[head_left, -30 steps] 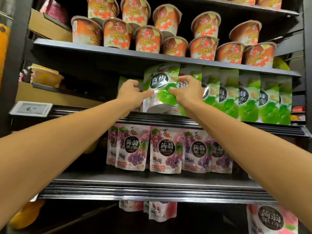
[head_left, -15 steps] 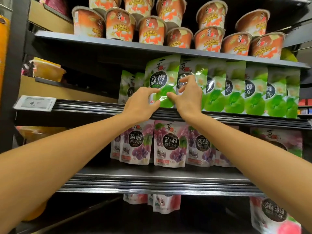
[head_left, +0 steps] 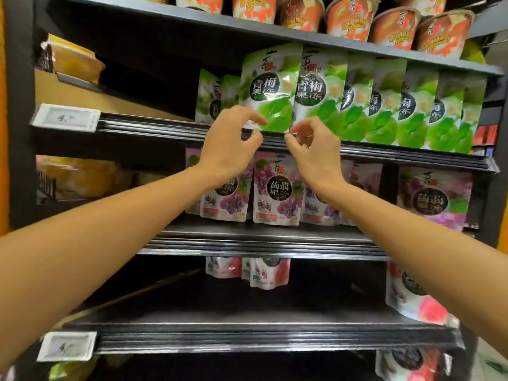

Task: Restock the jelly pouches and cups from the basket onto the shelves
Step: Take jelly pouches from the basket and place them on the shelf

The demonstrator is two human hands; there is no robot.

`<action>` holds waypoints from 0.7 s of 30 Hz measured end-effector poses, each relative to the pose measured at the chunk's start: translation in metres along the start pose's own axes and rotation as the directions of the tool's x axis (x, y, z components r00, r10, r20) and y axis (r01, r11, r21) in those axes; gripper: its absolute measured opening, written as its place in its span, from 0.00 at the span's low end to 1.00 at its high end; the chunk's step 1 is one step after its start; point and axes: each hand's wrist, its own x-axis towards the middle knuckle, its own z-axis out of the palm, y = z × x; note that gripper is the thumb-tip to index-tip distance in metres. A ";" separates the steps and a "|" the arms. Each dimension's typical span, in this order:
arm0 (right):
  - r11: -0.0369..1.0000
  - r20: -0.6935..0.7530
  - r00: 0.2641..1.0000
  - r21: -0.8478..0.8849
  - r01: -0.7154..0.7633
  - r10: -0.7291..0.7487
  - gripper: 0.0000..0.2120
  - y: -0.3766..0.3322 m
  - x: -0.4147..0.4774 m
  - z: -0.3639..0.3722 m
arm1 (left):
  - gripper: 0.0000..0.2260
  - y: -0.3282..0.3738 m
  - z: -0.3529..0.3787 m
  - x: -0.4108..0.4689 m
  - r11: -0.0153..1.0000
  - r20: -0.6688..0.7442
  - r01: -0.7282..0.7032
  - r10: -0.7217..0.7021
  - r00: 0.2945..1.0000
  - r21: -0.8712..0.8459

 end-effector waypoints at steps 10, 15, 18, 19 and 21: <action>0.972 0.250 0.947 0.066 -0.227 0.204 0.04 -0.010 -0.180 0.012 | 0.06 -0.024 -0.027 -0.148 0.934 0.175 0.275 -0.239 0.955 -0.227; 0.902 0.479 0.780 -0.065 -0.426 0.403 0.06 0.013 -0.333 0.011 | 0.05 -0.049 -0.017 -0.284 0.830 0.361 0.488 -0.382 0.851 -0.271; 0.793 0.600 0.556 -0.242 -0.559 0.575 0.06 0.027 -0.440 0.007 | 0.06 -0.062 -0.009 -0.386 0.717 0.488 0.665 -0.512 0.707 -0.210; 0.746 0.620 0.472 -0.301 -0.594 0.627 0.06 0.031 -0.474 0.005 | 0.05 -0.066 -0.007 -0.423 0.666 0.522 0.723 -0.556 0.646 -0.185; 0.653 0.652 0.302 -0.398 -0.644 0.695 0.06 0.039 -0.537 -0.003 | 0.06 -0.072 -0.003 -0.494 0.550 0.578 0.828 -0.643 0.502 -0.108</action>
